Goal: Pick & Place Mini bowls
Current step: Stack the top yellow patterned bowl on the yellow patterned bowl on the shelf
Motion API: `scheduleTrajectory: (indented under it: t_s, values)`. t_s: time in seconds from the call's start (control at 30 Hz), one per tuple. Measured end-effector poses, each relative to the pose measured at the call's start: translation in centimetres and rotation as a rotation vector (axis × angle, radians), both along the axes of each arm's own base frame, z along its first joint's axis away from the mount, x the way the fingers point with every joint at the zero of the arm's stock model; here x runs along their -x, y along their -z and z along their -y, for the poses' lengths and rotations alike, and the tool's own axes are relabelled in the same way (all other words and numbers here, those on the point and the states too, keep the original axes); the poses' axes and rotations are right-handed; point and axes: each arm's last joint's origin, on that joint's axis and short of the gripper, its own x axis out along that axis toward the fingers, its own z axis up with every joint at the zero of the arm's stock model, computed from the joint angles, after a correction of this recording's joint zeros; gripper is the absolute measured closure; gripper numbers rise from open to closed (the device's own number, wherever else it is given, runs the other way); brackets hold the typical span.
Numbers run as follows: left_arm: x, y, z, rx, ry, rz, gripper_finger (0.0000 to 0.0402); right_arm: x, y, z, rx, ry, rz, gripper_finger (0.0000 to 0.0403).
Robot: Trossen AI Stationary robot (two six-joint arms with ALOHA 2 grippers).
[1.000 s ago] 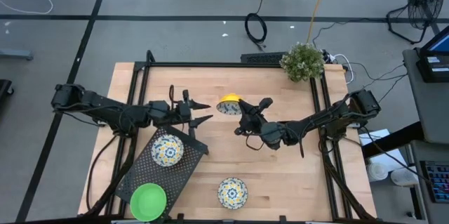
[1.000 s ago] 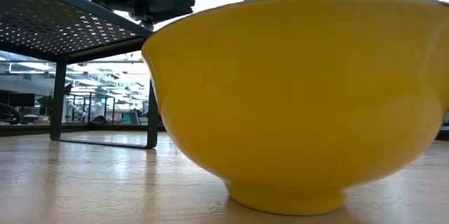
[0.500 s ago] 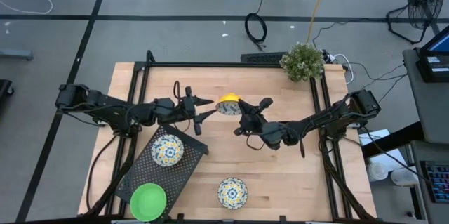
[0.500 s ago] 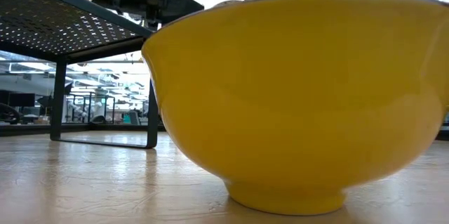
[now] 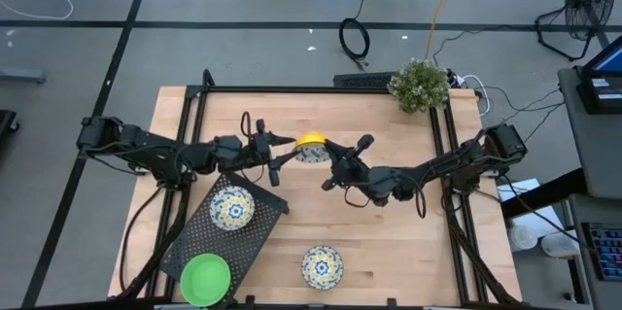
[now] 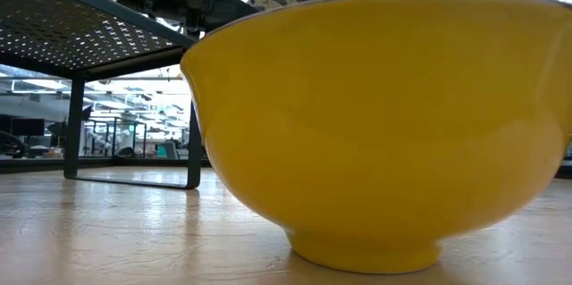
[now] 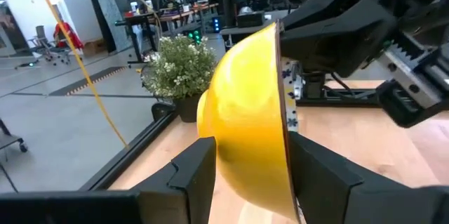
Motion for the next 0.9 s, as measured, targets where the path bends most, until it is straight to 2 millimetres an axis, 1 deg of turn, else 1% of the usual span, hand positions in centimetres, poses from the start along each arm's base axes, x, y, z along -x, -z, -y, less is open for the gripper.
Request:
scheduleTrajectory:
  t_s: [0.1,0.33,0.37,0.43,0.57,0.6,0.63,0.77,0.9]
  values:
    - [0.02,0.02,-0.08,-0.001,-0.026,-0.003,0.0229,-0.03,-0.14,-0.08,-0.001,-0.025,0.015,0.0403]
    - [0.03,-0.02,-0.08,-0.001,-0.027,0.003,0.0234,-0.05,-0.16,-0.05,-0.002,-0.031,0.018,0.0403]
    - [0.03,-0.02,-0.07,-0.001,-0.027,0.003,0.0242,-0.06,-0.16,-0.05,-0.002,-0.032,0.018,0.0403]
    - [0.03,-0.03,-0.09,0.003,-0.031,0.005,0.027,-0.06,-0.15,-0.05,-0.003,-0.033,0.019,0.0403]
    - [0.06,-0.13,-0.26,0.021,-0.065,0.022,0.0362,-0.08,-0.22,-0.12,-0.027,-0.051,0.048,0.0403]
    - [0.06,-0.17,-0.3,0.023,-0.073,0.027,0.0378,-0.1,-0.23,-0.14,-0.028,-0.058,0.05,0.0403]
    - [0.07,-0.21,-0.35,0.027,-0.08,0.032,0.0384,-0.1,-0.25,-0.17,-0.028,-0.062,0.051,0.0403]
    - [0.12,-0.13,-0.43,0.023,-0.11,0.026,0.0386,-0.15,-0.12,-0.26,-0.034,-0.082,0.044,0.0398]
    - [0.13,-0.24,-0.44,0.018,-0.119,0.037,0.0394,-0.15,0.01,-0.28,-0.054,-0.08,0.052,0.0379]
